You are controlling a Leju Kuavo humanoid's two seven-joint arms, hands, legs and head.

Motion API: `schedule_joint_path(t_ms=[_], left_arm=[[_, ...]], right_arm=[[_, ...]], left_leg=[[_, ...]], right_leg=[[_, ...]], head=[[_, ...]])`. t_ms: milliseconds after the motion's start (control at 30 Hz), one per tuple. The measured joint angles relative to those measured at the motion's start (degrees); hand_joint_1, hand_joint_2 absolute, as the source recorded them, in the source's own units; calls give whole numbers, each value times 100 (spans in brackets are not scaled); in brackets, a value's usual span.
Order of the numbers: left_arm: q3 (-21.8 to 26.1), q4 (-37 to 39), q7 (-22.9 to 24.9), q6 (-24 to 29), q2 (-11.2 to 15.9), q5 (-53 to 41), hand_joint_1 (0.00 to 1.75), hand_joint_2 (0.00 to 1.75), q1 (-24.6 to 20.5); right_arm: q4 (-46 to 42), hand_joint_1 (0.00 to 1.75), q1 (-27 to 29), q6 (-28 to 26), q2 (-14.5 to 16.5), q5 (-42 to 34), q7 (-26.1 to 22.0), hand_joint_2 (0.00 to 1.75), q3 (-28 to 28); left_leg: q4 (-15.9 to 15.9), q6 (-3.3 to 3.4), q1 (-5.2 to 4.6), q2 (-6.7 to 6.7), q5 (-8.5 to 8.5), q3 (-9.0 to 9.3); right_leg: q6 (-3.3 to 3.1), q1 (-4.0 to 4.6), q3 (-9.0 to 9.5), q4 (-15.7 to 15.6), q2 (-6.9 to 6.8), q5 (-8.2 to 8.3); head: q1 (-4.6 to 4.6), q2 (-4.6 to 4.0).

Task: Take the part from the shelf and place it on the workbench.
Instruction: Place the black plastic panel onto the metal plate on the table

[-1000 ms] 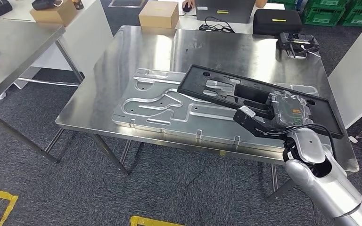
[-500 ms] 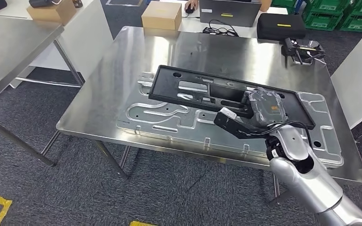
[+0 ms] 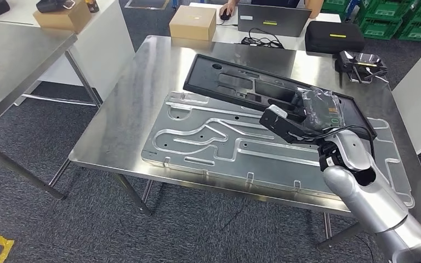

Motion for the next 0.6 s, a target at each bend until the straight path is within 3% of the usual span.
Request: schedule_joint_path(t_ms=[67,133,167,200,233,333,367,400,500,567,600], left_arm=[[0,-1,-1,3,-5,-1,0,175,-5],[0,-1,0,4,-10,-1,0,175,-5],[0,-2,2,5,-10,-1,0,175,1],[0,-2,3,5,-9,-1,0,175,9],[0,-2,4,5,-9,-1,0,175,17],[0,-1,5,-31,-9,-6,0,175,20],[0,-1,5,-57,-9,-8,0,175,15],[0,-1,6,-82,-7,-8,0,175,13],[0,-1,9,-112,4,-1,0,175,19],[0,-1,9,-103,8,3,0,175,18],[0,-1,10,-97,8,4,0,175,17]], right_arm=[[32,175,-28,-25,2,-30,32,175,-5],[57,175,-41,-61,4,-68,69,175,-6],[70,175,-40,-73,1,-91,86,175,-6],[86,175,-38,-80,-3,-117,103,175,-6],[103,175,-36,-86,-8,-139,120,175,-6],[150,175,-44,-111,-19,-181,153,175,-8],[164,175,-52,-121,-25,-195,161,175,-9],[177,175,-57,-131,-34,-209,170,175,-10],[207,175,-53,-143,-79,-234,210,175,-17],[220,175,-43,-153,-128,-244,235,175,-31],[224,175,-35,-161,-154,-252,246,175,-37]], left_leg=[[374,-103,28,7,-188,-184],[1184,-221,143,11,-476,-643],[1553,-272,201,13,-559,-882],[1740,-319,251,14,-538,-1041],[1678,-361,294,16,-393,-1076],[469,-444,369,19,343,-632],[152,-434,363,18,447,-491],[9,-407,342,16,448,-422],[-24,-258,302,10,358,-356],[-67,-152,310,9,324,-266],[-81,-106,304,11,302,-225]], right_leg=[[-24,-68,60,-38,-2,-13],[-25,-104,103,-42,3,-56],[-9,-123,125,-41,9,-81],[15,-146,155,-40,16,-110],[45,-172,196,-40,24,-144],[164,-237,358,-50,36,-265],[206,-240,385,-60,40,-292],[245,-238,396,-75,44,-309],[357,-256,448,-127,42,-349],[381,-259,357,164,26,-507],[369,-244,176,528,19,-654]], head=[[-2,0],[-4,1],[-6,1],[-5,1],[-5,1],[-7,-1],[-5,-1],[-4,-1],[-2,1],[1,1],[1,1]])
